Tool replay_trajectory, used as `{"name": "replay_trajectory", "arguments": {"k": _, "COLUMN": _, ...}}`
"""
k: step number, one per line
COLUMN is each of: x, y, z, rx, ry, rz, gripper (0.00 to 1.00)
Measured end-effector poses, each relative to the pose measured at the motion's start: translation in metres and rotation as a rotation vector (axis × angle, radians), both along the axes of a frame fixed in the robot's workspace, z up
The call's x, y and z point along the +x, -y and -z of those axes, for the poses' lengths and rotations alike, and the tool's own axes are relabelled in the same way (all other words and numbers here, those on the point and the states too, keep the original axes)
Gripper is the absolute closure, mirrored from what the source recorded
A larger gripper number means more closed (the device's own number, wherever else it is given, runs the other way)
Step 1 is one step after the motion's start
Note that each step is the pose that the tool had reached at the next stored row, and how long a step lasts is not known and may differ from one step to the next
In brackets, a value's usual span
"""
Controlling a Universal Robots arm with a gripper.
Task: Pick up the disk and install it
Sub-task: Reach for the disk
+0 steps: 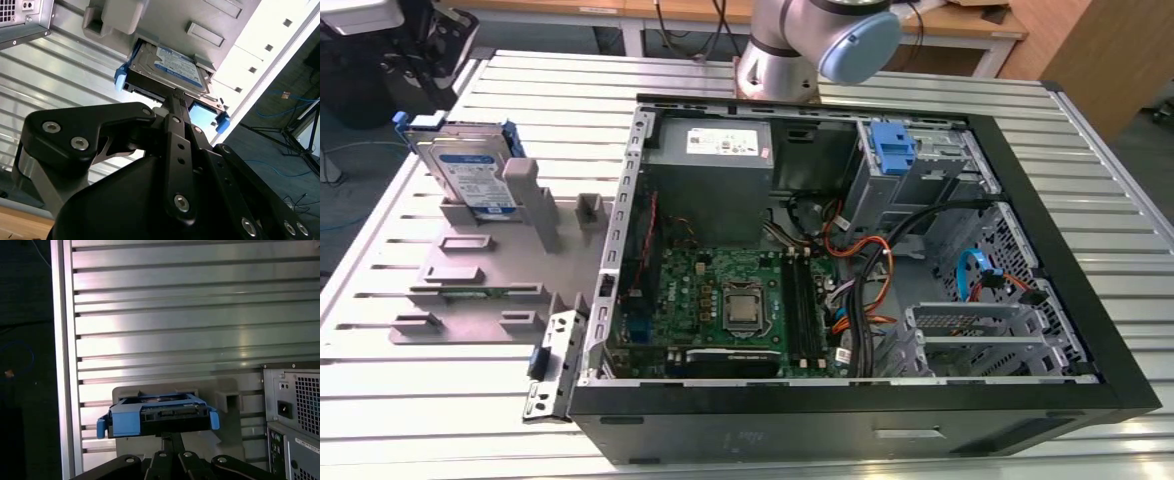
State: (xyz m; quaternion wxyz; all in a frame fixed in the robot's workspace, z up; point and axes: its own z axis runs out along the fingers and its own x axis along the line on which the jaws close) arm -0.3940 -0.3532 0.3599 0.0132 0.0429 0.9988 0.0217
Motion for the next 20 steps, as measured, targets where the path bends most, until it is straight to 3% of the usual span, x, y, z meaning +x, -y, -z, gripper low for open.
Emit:
{"name": "replay_trajectory", "arguments": {"k": 9, "x": -0.0008, "y": -0.0017, "z": 0.0015, "rx": -0.0009, "ry": -0.0001, "rz": -0.001, "gripper": 0.89}}
{"name": "replay_trajectory", "arguments": {"k": 20, "x": -0.0036, "y": -0.0016, "z": 0.0108, "rx": -0.0139, "ry": 0.0000, "rz": -0.062, "gripper": 0.89}}
